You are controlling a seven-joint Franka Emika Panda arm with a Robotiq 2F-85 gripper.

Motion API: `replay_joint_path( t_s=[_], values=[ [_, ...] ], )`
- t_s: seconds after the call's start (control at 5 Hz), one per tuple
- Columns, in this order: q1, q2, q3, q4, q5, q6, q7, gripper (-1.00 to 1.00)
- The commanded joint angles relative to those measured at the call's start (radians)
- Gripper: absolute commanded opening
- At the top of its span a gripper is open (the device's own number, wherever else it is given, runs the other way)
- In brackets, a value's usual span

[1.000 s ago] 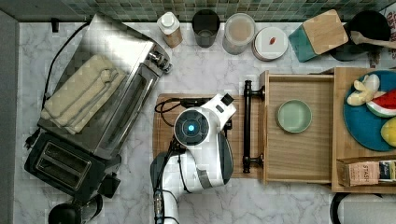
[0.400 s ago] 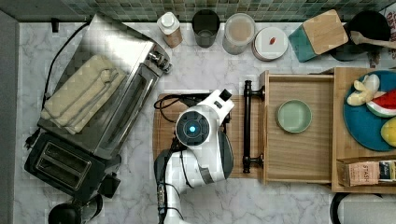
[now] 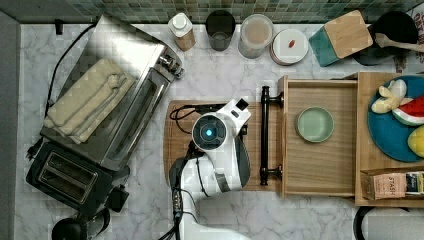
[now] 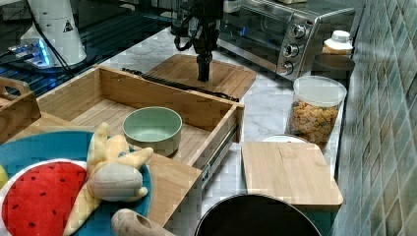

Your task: Close the drawer.

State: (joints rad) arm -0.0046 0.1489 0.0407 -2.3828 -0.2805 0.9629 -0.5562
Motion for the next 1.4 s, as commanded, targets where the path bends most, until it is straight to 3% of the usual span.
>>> replay_joint_path(
  t_s=[0.2,1.4],
  values=[
    [-0.069,-0.038,-0.049,0.014,-0.016,-0.050,-0.189,-1.00],
    [-0.371,0.093,-0.144,0.243,0.113,-0.080,-0.652,-1.00]
  ],
)
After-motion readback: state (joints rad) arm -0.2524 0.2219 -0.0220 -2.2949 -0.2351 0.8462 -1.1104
